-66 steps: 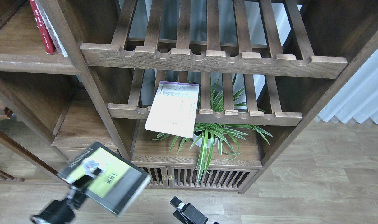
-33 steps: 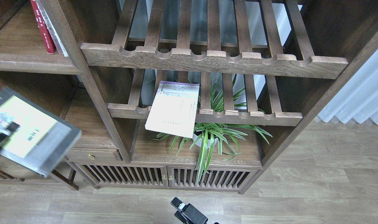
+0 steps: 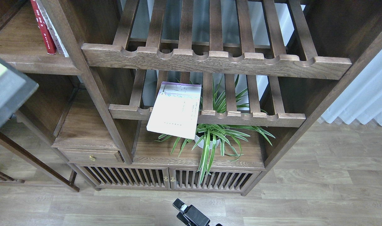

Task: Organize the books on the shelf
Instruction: 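Carry the green-and-white book with the left gripper to the tall shelf, then place the green-and-white book into the tall shelf with the left gripper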

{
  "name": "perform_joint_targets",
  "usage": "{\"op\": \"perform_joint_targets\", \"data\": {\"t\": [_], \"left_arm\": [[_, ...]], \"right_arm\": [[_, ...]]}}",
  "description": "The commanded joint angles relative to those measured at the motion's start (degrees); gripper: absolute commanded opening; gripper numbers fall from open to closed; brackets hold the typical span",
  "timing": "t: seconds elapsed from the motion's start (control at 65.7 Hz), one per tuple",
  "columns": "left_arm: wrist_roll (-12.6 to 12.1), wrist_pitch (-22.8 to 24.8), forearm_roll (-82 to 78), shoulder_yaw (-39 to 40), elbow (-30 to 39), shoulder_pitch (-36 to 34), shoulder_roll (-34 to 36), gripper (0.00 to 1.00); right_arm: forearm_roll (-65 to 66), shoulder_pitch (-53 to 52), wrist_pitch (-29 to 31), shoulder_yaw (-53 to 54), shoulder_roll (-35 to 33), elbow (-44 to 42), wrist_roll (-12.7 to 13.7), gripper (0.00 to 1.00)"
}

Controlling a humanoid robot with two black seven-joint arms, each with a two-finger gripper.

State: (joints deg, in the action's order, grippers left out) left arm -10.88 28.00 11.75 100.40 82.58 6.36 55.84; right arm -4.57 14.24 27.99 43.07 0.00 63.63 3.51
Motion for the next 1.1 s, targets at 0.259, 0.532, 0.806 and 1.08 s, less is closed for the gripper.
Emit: {"op": "perform_joint_targets", "data": {"t": [0.259,0.532,0.806,1.08], "left_arm": [[-1.8,0.0,-18.9,-0.6,-2.4,-19.1,0.1,0.03],[-2.0,0.0,-30.6,-1.5,-5.8,-28.7,-1.6,0.03],[-2.3,0.0,-37.7,-5.6,-6.5,-36.9,-3.4,0.04],[-2.3,0.0,-41.1,-8.6,-9.9,-42.7,-5.7,0.03]], "right_arm": [[0.0,0.4,0.0,0.0,0.0,0.3,0.0,0.99],[0.0,0.6,0.0,0.0,0.0,0.4,0.0,0.99],[0.0,0.7,0.0,0.1,0.0,0.6,0.0,0.99],[-0.1,0.8,0.0,0.3,0.0,0.7,0.0,0.99]]}}
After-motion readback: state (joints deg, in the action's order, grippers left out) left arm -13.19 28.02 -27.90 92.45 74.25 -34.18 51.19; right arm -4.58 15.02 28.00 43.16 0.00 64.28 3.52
